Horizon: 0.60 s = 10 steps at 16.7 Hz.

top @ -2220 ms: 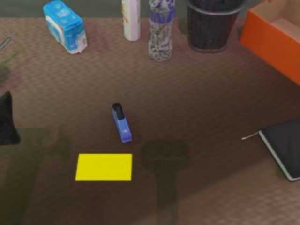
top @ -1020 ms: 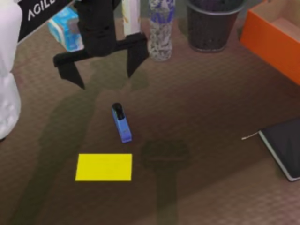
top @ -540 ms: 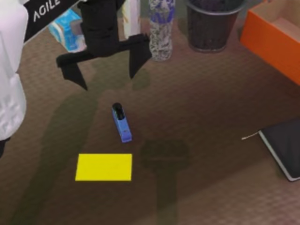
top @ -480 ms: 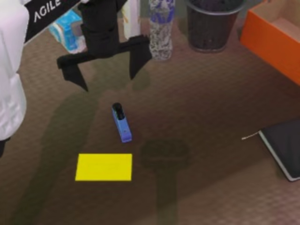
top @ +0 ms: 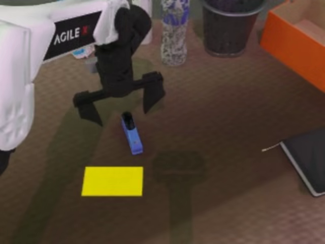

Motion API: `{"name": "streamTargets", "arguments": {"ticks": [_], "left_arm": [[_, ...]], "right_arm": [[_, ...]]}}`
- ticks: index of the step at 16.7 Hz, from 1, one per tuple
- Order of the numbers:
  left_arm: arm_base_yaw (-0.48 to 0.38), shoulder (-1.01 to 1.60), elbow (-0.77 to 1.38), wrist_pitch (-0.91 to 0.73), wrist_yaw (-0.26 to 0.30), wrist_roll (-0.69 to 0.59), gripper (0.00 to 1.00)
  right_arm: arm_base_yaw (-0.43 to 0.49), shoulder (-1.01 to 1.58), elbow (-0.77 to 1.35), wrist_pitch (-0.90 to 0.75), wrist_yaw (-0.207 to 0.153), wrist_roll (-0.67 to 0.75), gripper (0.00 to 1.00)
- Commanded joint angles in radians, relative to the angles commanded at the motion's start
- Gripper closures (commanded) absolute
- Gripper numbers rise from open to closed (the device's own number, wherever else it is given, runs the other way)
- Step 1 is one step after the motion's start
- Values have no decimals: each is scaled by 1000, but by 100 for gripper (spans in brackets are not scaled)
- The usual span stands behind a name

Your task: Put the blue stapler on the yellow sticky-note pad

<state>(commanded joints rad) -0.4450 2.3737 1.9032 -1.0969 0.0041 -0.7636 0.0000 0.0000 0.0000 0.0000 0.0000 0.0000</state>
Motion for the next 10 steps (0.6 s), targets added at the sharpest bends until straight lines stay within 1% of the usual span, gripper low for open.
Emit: {"name": "streamTargets", "arguments": {"ticks": [2,5,10], "left_arm": [[0,5,-28,28,0,0,0],[0,5,-28,29,0,0,0],[0,5,-28,29,0,0,38]], "right_arm": [[0,0,0,0,0,0,0],[0,0,0,0,0,0,0],[0,0,0,0,0,0,0]]}}
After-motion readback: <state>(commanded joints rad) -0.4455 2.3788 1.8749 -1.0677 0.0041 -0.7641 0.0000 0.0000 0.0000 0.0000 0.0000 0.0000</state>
